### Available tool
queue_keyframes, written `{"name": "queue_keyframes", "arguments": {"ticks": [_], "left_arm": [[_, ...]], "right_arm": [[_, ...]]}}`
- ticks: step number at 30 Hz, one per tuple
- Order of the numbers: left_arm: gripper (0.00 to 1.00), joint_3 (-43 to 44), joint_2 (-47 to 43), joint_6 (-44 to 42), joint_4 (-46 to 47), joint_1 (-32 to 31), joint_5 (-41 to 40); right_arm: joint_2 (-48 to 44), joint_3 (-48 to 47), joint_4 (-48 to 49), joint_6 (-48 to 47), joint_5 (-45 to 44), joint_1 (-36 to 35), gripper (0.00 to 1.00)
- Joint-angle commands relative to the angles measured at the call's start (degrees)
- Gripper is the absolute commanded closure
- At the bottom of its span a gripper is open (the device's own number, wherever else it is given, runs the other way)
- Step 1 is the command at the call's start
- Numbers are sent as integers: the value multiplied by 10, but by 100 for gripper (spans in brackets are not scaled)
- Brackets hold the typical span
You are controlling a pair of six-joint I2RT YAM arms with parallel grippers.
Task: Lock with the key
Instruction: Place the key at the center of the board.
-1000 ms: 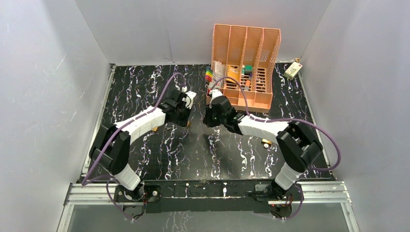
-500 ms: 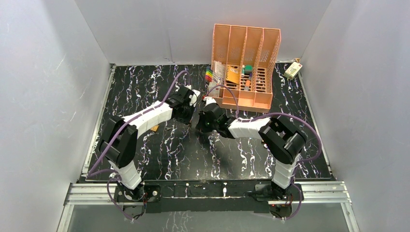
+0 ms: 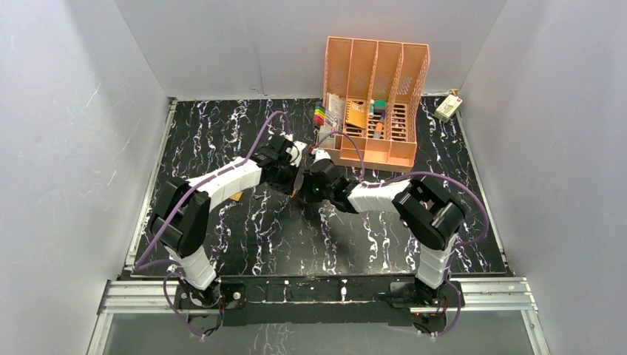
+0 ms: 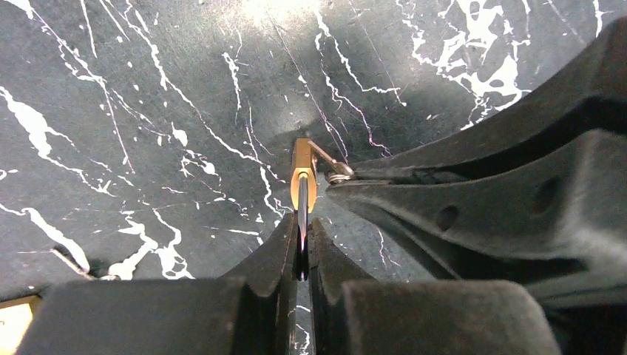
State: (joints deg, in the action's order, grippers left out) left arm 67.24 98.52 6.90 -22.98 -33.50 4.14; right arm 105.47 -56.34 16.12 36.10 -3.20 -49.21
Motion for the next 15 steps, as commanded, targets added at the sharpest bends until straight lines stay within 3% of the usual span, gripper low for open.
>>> {"name": "queue_keyframes", "arguments": {"ticks": [1, 7, 12, 15], "left_arm": [[100, -27, -29, -5, 30, 36, 110], [100, -33, -27, -36, 42, 79, 176], [98, -24, 3, -54, 33, 96, 198], [85, -24, 16, -56, 38, 98, 201]], "right_arm": [[-37, 40, 33, 25, -23, -3, 100], [-61, 72, 48, 48, -24, -2, 100], [-56, 71, 49, 52, -17, -2, 84], [-55, 67, 46, 52, -15, -3, 72]]}}
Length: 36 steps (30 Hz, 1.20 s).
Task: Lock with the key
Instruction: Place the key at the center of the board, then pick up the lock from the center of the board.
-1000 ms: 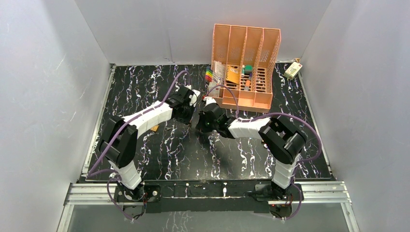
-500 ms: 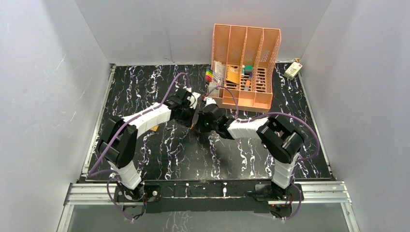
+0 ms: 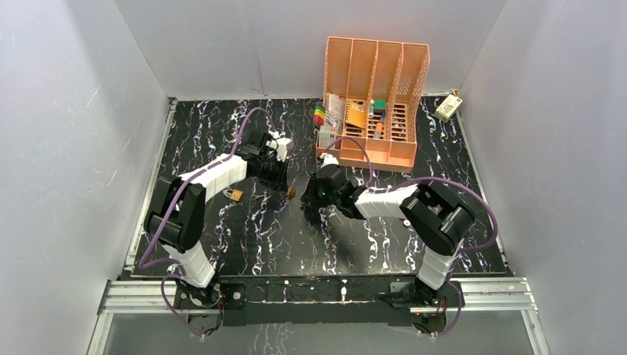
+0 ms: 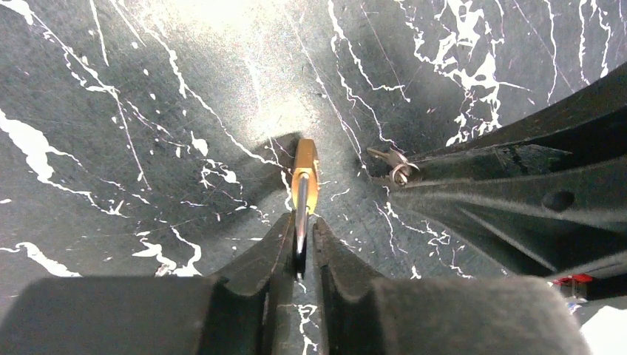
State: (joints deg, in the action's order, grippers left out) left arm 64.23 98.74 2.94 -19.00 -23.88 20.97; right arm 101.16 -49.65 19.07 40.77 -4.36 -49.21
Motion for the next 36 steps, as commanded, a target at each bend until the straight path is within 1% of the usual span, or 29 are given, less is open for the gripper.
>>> {"name": "queue_keyframes", "arguments": {"ticks": [1, 3, 5, 6, 7, 8, 9, 11, 12, 13, 16, 17, 18, 20, 22, 23, 24, 25, 26, 27, 28, 29, 30, 33, 36], "left_arm": [[79, 6, 16, -16, 1, 3, 32], [69, 5, 18, -17, 6, 6, 28], [63, 8, 19, -20, 9, 9, 22], [60, 11, 19, -21, 9, 12, 18], [53, 15, 19, -23, 9, 15, 14], [49, 19, 19, -24, 8, 19, 11], [46, 22, 18, -25, 7, 22, 9], [41, 29, 14, -27, 7, 30, 8], [35, 32, 11, -27, 6, 34, 8], [32, 34, 8, -27, 6, 39, 7], [29, 35, -6, -27, 6, 55, 9], [26, 35, -12, -27, 8, 61, 10], [20, 33, -18, -27, 9, 65, 12], [14, 28, -32, -27, 14, 73, 15], [13, 23, -45, -27, 20, 80, 17], [12, 21, -52, -27, 24, 84, 18], [12, 19, -59, -27, 27, 85, 18], [12, 14, -67, -26, 33, 88, 18], [12, 10, -76, -24, 41, 91, 19], [11, 5, -84, -22, 49, 94, 22], [11, -1, -95, -19, 59, 99, 28], [11, -8, -104, -15, 70, 103, 35], [11, -16, -113, -9, 82, 107, 42], [11, -27, -127, 1, 97, 121, 68], [12, -42, -139, 9, 109, 131, 88]], "right_arm": [[-12, -1, 17, 3, -3, -3, 68], [-15, -5, 17, -7, -5, -3, 60], [-21, -11, 13, -23, -9, -2, 52], [-26, -15, 9, -32, -13, -2, 45], [-31, -20, 1, -39, -20, -3, 39], [-36, -25, -8, -47, -28, -2, 33], [-43, -30, -18, -56, -34, -2, 30], [-58, -39, -39, -73, -48, 0, 28], [-69, -41, -48, -80, -55, 1, 28], [-81, -41, -57, -84, -61, 4, 26], [-125, -28, -86, -91, -69, 19, 24], [-143, -22, -97, -94, -71, 29, 24], [-162, -15, -109, -97, -75, 38, 23], [-203, 0, -138, -104, -86, 57, 18], [-247, 16, -171, -110, -98, 80, 15], [-269, 23, -186, -114, -99, 95, 15], [-290, 30, -210, -118, -95, 111, 19], [-321, 37, -233, -120, -87, 132, 27], [-342, 45, -248, -121, -74, 153, 41], [-364, 55, -262, -121, -55, 181, 52], [-385, 61, -273, -121, -32, 211, 65], [-401, 65, -284, -121, -10, 240, 91], [-415, 64, -305, -115, -1, 268, 100], [-427, 48, -353, -124, 28, 326, 100], [-415, 27, -401, -116, 34, 357, 100]]}}
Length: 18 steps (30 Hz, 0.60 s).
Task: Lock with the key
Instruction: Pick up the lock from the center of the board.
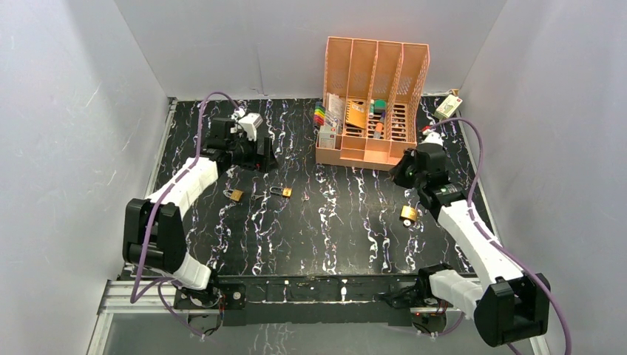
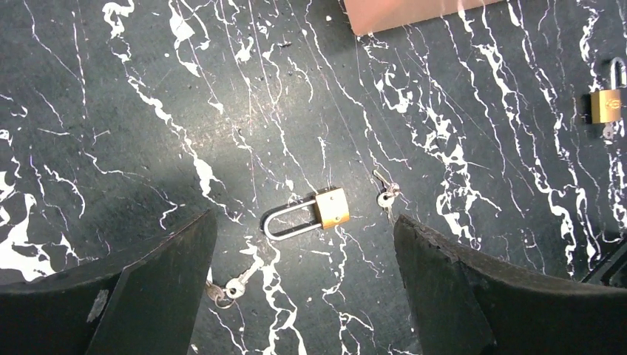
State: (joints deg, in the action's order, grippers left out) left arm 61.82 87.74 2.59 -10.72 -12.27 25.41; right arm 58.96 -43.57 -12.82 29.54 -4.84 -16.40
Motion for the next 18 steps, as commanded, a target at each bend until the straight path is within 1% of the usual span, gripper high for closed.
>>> {"name": "queue_keyframes", "arguments": {"ticks": [1, 2, 3, 4, 5, 6, 7, 8, 13, 14, 16, 17, 18], "left_arm": [[15, -23, -35, 13, 31, 18, 50], [20, -28, -41, 15, 35, 23, 59], [27, -34, -45, 18, 40, 27, 70], [40, -39, -49, 21, 45, 32, 82], [56, -43, -51, 25, 48, 37, 92], [77, -45, -52, 28, 49, 40, 98], [97, -47, -51, 32, 47, 42, 98], [100, -45, -50, 34, 42, 43, 97], [100, -42, -55, 31, 32, 48, 90], [90, -44, -57, 32, 37, 49, 94], [45, -46, -61, 39, 44, 52, 95], [31, -47, -63, 42, 47, 54, 94], [25, -48, -64, 44, 49, 55, 93]], "right_arm": [[18, -42, -103, -1, 38, 38, 100], [33, -51, -124, 1, 36, 47, 100], [47, -59, -147, 2, 33, 58, 97], [63, -64, -165, 4, 32, 69, 73], [73, -67, -174, 6, 33, 79, 45], [80, -66, -179, 9, 30, 88, 30], [84, -64, -179, 11, 27, 95, 22], [88, -64, -181, 11, 19, 101, 14], [110, -80, -223, -2, -48, 111, 8], [113, -78, -227, -3, -55, 111, 7], [119, -69, -234, -3, -60, 112, 6], [123, -64, -235, 0, -60, 112, 5], [127, -55, -234, 3, -58, 112, 5]]}}
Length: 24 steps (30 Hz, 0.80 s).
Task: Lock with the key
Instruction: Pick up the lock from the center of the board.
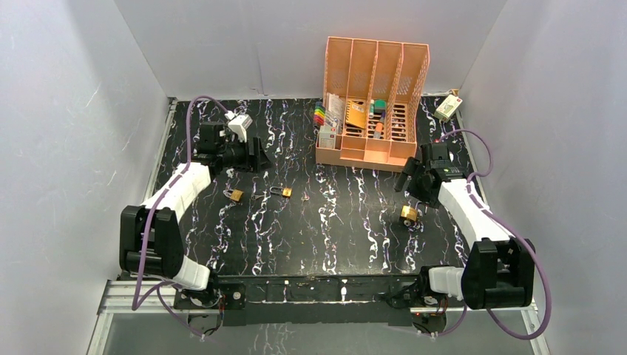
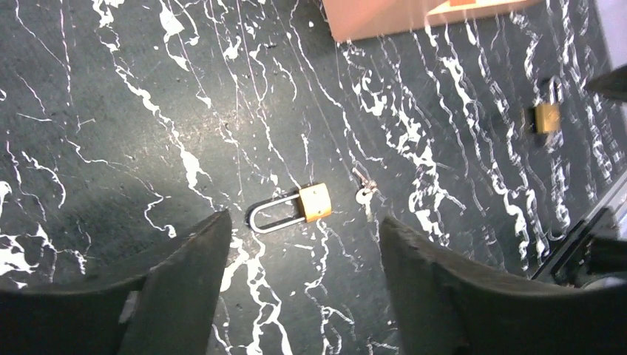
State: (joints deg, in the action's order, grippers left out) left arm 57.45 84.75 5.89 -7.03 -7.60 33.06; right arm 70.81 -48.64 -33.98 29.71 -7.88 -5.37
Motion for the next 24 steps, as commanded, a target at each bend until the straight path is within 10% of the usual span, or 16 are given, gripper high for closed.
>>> {"name": "queue_keyframes", "arguments": {"ticks": [1, 14, 24], "left_arm": [[21, -5, -36, 12, 12, 9, 15], [12, -8, -37, 10, 10, 13, 13], [12, -7, -30, 9, 9, 15, 14]], "right_arm": [[12, 5, -18, 4, -25, 2, 5], [35, 97, 48, 4, -29, 3, 9], [82, 130, 130, -12, -28, 3, 32]]}}
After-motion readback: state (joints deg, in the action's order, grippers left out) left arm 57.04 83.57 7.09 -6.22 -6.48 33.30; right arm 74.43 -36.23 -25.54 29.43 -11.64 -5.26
